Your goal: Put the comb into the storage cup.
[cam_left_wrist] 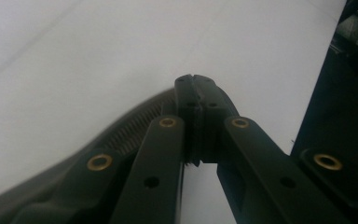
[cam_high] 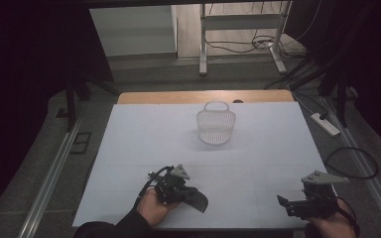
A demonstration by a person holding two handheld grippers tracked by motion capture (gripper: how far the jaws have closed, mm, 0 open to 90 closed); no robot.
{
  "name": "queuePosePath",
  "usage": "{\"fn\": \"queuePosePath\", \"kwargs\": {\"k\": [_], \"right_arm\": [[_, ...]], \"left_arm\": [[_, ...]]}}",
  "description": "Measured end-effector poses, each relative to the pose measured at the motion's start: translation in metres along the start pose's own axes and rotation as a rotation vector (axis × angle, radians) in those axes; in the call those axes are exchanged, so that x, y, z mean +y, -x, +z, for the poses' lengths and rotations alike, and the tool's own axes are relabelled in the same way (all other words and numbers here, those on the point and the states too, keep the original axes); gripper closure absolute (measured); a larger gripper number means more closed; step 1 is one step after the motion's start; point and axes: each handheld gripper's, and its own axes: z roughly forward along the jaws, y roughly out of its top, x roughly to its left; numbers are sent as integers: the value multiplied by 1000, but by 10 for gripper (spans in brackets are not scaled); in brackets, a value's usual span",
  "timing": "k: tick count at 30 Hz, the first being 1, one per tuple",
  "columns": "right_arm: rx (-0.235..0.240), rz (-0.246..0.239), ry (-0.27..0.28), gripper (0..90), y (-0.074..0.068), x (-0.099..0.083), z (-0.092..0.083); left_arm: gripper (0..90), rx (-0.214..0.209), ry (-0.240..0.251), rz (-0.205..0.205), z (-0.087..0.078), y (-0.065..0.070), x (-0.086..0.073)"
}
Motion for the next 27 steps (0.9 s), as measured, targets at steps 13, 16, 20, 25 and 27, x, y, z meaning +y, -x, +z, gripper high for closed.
{"fn": "queuePosePath", "kwargs": {"k": [13, 16, 20, 25, 27], "right_arm": [[2, -4, -1, 5, -1, 1, 0], [2, -4, -1, 5, -1, 1, 1], [2, -5, -2, 6, -1, 1, 1], [1, -5, -3, 6, -1, 1, 1], [1, -6, -6, 6, -1, 1, 1]], "left_arm": [[889, 25, -27, -4, 4, 14, -20], [888, 29, -52, 8, 8, 19, -24], [889, 63, -78, 37, 14, 27, -27], [888, 99, -90, 65, 19, 29, -28], [889, 93, -82, 57, 20, 28, -27]]}}
